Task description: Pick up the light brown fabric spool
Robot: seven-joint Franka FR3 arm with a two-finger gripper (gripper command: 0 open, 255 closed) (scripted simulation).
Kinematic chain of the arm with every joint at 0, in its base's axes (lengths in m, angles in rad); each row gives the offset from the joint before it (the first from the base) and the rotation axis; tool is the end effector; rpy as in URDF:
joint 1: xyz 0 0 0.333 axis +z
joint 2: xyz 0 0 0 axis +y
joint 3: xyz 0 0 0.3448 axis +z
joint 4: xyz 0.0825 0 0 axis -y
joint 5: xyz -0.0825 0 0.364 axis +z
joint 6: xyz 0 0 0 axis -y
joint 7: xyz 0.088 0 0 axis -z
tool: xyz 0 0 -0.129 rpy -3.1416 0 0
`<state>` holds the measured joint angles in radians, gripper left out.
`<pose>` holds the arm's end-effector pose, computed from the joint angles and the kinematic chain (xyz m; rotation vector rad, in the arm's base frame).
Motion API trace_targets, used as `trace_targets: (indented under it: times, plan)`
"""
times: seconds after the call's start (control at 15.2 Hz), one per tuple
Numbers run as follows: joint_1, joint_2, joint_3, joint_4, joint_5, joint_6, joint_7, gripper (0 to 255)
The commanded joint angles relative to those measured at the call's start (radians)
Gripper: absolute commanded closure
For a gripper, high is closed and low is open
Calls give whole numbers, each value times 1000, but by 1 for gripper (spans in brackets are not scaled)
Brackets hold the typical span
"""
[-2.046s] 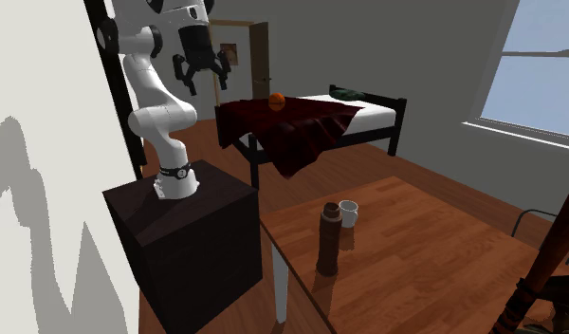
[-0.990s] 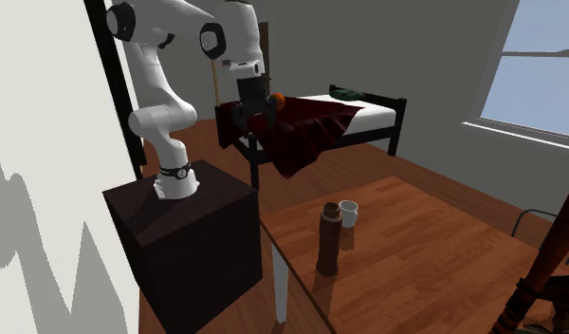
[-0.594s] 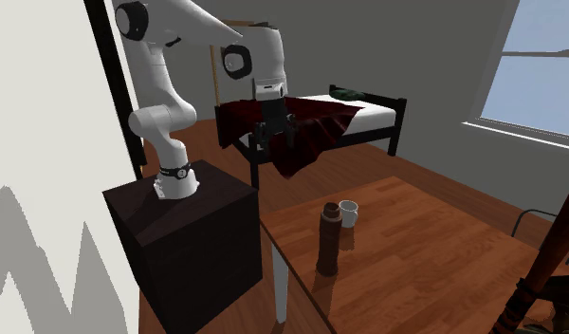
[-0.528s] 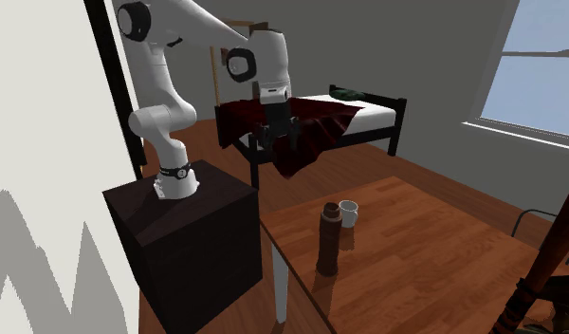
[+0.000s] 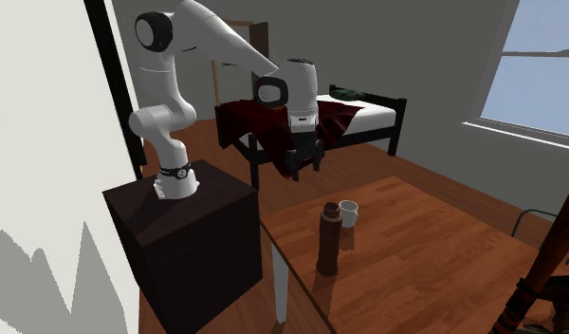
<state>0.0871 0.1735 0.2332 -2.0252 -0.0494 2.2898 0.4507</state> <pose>0.5553 0.1775 0.3935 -3.0971 0.1627 -0.1379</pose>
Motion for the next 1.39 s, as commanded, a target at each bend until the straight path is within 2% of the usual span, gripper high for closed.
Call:
trace_targets:
  times: [0.0, 0.46, 1.12, 1.19, 1.32]
  plan:
    - [14, 76, 0, 52, -24, 15, 28, 0]
    - [81, 353, -18, 295, -90, 18, 104, 0]
    - [91, 418, -30, 287, -107, 90, 115, 0]
    - [90, 418, -30, 286, -107, 92, 114, 255]
    - [90, 417, -30, 283, -107, 93, 114, 255]
